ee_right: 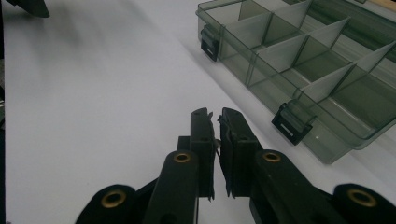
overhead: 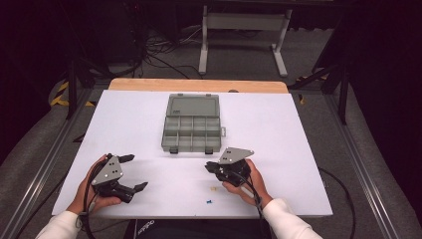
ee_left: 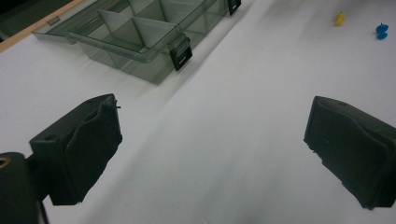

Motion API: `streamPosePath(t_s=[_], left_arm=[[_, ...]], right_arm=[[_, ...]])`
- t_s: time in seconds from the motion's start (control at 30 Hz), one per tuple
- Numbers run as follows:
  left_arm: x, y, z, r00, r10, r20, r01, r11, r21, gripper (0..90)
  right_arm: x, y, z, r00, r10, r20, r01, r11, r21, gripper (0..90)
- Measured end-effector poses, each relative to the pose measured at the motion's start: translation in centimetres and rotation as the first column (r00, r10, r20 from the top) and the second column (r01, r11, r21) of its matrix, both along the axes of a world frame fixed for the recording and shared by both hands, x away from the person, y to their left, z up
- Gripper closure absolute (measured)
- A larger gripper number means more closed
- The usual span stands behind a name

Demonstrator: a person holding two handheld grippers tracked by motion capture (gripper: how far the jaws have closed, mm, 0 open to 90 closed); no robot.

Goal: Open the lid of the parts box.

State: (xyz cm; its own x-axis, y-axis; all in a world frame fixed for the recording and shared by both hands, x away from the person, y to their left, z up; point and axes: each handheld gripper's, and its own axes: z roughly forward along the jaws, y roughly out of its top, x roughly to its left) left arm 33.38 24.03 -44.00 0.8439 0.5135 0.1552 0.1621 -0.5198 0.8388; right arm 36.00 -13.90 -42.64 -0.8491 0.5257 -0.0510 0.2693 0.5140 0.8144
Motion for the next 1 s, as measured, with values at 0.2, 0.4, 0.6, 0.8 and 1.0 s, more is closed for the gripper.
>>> streamPosePath(t_s=[0.2,0.4,0.6,0.8,1.0], left_arm=[[-0.1,0.1,0.0,1.0000,0.000,0.001,0.000,1.0000,-0.003,4.2],[0.0,0.1,0.1,1.0000,0.000,0.003,0.000,1.0000,-0.004,4.2],[0.0,0.1,0.1,1.0000,-0.001,0.006,0.001,1.0000,-0.005,4.2],[-0.1,0.1,0.1,1.0000,-0.001,0.004,0.001,0.9999,-0.011,4.3],[-0.2,0.2,0.2,1.0000,-0.004,0.005,0.005,0.9999,-0.016,4.4]], right_arm=[[0.6,0.3,0.6,0.9998,-0.003,0.019,0.003,1.000,0.010,83.8],[1.2,0.6,0.9,0.9995,-0.010,0.029,0.009,1.000,0.019,83.8],[2.0,1.0,1.3,0.9991,-0.017,0.039,0.016,1.000,0.024,83.8],[2.7,1.5,1.9,0.9985,-0.021,0.050,0.019,0.999,0.033,83.8],[3.7,2.7,2.4,0.9978,-0.020,0.063,0.018,0.999,0.036,83.8]])
